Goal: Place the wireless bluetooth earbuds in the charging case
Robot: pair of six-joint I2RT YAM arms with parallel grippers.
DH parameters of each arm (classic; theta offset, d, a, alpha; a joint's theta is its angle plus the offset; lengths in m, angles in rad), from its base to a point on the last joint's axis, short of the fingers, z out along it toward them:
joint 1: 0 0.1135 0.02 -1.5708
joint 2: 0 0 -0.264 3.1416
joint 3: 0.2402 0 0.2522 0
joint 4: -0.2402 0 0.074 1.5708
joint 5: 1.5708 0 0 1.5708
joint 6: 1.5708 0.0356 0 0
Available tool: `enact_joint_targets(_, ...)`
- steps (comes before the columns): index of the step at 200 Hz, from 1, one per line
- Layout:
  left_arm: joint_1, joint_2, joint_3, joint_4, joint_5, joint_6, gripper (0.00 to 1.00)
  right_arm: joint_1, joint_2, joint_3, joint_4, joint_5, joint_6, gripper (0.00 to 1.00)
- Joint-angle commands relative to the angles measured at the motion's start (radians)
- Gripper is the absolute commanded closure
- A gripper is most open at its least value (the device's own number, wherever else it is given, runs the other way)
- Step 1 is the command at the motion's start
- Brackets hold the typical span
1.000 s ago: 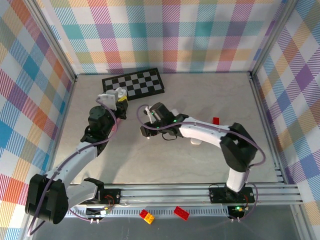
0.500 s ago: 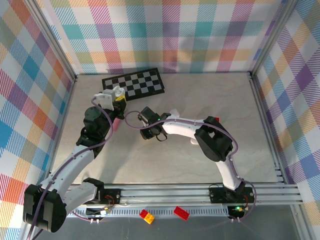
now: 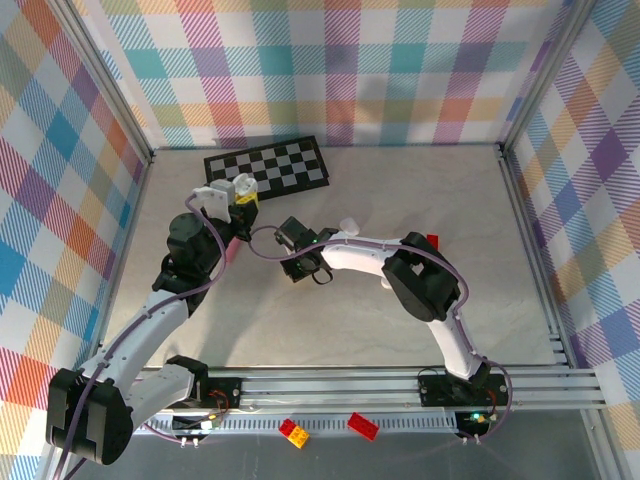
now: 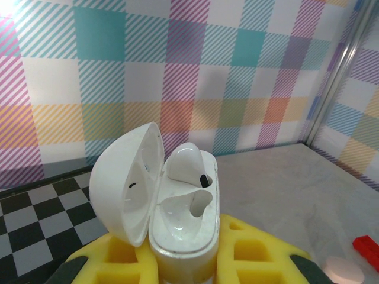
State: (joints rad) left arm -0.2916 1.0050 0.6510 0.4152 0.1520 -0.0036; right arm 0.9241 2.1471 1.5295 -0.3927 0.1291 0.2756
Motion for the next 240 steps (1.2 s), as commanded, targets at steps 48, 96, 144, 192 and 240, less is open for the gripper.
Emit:
enact_joint_targets(48,0.011,-0.002,0.022,0.016,0.128,0.017,1.00,-0.006,-0.153,-0.144,0.019,0.045,0.055,0.85)
enact_joint_targets(96,0.003,0.039,0.013,0.099,0.228,-0.050,1.00,-0.038,-0.310,-0.343,0.015,0.107,0.129,0.85)
enact_joint_targets(144,-0.007,0.052,0.010,0.094,0.233,-0.053,1.00,-0.057,-0.437,-0.525,0.003,0.127,0.216,0.85)
enact_joint_targets(192,-0.014,0.050,0.010,0.083,0.233,-0.056,1.00,-0.060,-0.418,-0.548,-0.081,0.154,0.358,0.85)
enact_joint_targets(240,-0.018,0.042,0.021,0.047,0.207,-0.039,1.00,-0.058,-0.413,-0.546,-0.075,0.104,0.396,0.71)
